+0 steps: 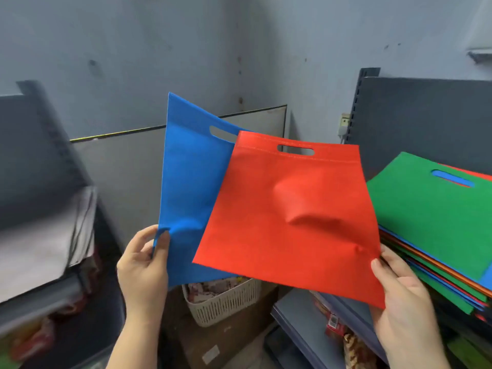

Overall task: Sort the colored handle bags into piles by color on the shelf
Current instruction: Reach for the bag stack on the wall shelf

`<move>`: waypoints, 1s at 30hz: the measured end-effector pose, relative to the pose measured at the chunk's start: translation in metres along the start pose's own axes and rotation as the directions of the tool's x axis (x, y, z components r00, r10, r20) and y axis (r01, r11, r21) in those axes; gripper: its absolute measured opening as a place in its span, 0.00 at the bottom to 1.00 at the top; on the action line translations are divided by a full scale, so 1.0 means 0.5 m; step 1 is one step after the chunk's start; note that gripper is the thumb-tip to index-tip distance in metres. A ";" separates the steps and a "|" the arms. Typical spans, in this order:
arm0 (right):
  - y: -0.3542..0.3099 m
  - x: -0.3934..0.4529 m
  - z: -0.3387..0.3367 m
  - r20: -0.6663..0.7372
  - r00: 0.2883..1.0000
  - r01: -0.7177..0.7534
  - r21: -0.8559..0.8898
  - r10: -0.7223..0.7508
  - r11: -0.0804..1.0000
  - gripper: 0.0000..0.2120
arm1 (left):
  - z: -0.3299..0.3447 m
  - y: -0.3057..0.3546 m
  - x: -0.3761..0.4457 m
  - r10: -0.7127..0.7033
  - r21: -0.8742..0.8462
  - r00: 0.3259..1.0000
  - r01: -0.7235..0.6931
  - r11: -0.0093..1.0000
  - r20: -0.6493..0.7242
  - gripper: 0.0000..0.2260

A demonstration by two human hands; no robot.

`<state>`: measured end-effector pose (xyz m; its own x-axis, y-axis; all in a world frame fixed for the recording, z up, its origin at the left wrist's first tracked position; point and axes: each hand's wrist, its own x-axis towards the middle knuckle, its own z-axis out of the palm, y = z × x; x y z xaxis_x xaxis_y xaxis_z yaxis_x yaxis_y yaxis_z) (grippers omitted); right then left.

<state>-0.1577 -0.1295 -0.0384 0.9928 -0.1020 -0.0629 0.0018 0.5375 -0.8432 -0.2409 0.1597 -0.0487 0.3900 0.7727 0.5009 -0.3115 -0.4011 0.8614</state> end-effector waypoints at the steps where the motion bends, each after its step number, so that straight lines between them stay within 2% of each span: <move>1: 0.014 -0.010 0.020 0.038 0.999 -0.030 -0.008 0.031 1.000 0.13 | -0.037 0.007 0.002 0.003 -0.003 1.000 -0.003 1.000 -0.030 0.09; 6: 0.080 -0.067 0.123 0.214 0.964 -0.163 0.004 0.158 0.987 0.14 | -0.213 0.042 0.004 -0.003 -0.046 0.984 -0.005 0.999 -0.179 0.03; 12: 0.141 -0.165 0.241 0.424 0.866 -0.295 0.008 0.264 0.955 0.15 | -0.412 0.068 0.007 0.003 -0.059 0.929 -0.027 0.998 -0.371 0.04; 17: 0.191 -0.278 0.332 0.502 0.798 -0.376 -0.018 0.334 0.927 0.15 | -0.583 0.104 0.007 0.051 0.007 0.873 -0.054 0.999 -0.485 0.05; 21: 0.231 -0.388 0.403 0.566 0.729 -0.422 -0.072 0.385 0.904 0.14 | -0.732 0.139 -0.002 0.121 0.107 0.822 -0.074 0.991 -0.556 0.05; 24: 0.263 -0.473 0.454 0.604 0.680 -0.443 -0.112 0.415 0.889 0.14 | -0.838 0.162 -0.017 0.178 0.195 0.781 -0.074 0.978 -0.598 0.08; 30: 0.332 -0.649 0.536 0.659 0.597 -0.505 -0.136 0.459 0.852 0.14 | -1.040 0.207 -0.049 0.208 0.238 0.719 -0.060 0.969 -0.663 0.03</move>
<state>-0.4473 0.2172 -0.0149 0.6720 0.7370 -0.0729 -0.5163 0.3956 -0.7596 -0.7332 0.3549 -0.0158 -0.3591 0.7986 0.4830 -0.1189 -0.5524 0.8250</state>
